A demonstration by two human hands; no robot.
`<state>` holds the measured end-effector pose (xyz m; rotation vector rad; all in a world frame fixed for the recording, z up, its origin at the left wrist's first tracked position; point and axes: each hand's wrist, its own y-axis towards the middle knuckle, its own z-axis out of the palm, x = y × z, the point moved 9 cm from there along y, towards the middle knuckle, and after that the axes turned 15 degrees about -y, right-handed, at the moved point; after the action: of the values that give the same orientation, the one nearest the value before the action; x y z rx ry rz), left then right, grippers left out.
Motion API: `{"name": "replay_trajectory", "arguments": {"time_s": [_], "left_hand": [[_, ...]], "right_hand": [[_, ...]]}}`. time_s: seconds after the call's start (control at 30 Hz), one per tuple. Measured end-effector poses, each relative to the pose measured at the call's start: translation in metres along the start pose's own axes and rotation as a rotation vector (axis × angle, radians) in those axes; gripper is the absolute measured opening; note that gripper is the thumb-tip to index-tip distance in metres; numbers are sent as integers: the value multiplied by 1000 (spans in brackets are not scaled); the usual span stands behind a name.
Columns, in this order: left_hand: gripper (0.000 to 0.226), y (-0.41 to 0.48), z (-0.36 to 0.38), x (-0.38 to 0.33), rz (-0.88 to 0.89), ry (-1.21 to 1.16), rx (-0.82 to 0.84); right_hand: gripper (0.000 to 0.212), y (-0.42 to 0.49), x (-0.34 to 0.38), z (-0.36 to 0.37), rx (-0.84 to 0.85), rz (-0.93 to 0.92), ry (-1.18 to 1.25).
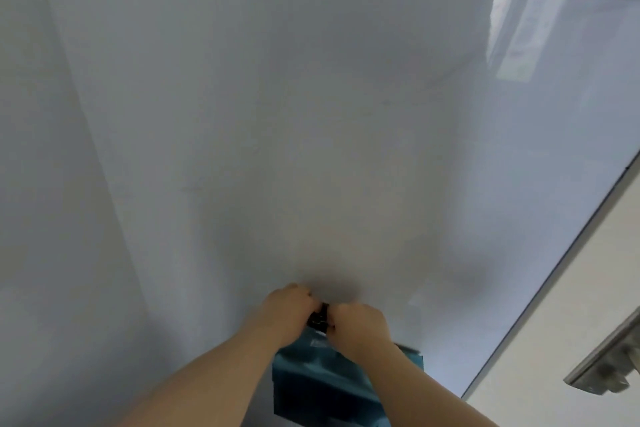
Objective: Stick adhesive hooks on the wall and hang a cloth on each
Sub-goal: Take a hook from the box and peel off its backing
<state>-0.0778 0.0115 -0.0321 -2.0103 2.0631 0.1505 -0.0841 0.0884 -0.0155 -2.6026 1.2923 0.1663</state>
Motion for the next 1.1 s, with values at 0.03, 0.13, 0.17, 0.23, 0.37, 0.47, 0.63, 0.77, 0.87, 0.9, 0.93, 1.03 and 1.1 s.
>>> {"name": "replay_trajectory", "arguments": {"time_s": [0.03,0.13,0.17,0.23,0.37,0.47,0.63,0.77,0.87,0.9,0.93,1.03,1.1], "left_hand": [[29,-1,-1,2,-22,-27,-2],[30,0,-4,6,-52,-81,-8],[31,1,-6,8,-53,-90,-14],[33,0,-9,11,-53,-103,-45],[32,-3,-10,17,-73,-156,-89],[30,-5,-9,17,-57,-190,-135],[30,-6,-5,18,-51,-207,-177],[28,-6,-3,20,-65,-233,-189],[26,-4,-1,21,-83,-264,-185],[27,-3,-1,21,-86,-272,-188],[29,-2,-2,21,-80,-271,-192],[35,-1,0,19,-43,-246,-185],[34,-2,0,20,-43,-242,-190]], "right_hand": [[28,1,1,0,1,1,-7],[27,3,3,-1,4,-7,-22],[27,4,3,-1,0,-9,-26],[26,5,2,0,-14,-11,-34],[27,5,-1,6,-26,-2,-21],[28,3,-5,7,-44,23,-9],[28,4,-7,8,-96,41,7],[28,6,-8,6,-120,49,20],[27,8,-6,7,-125,40,-5],[26,9,-4,9,-113,32,-16],[26,11,-3,12,-98,26,-28],[25,12,-1,17,-69,12,-39],[26,14,0,19,-64,7,-41]]}}
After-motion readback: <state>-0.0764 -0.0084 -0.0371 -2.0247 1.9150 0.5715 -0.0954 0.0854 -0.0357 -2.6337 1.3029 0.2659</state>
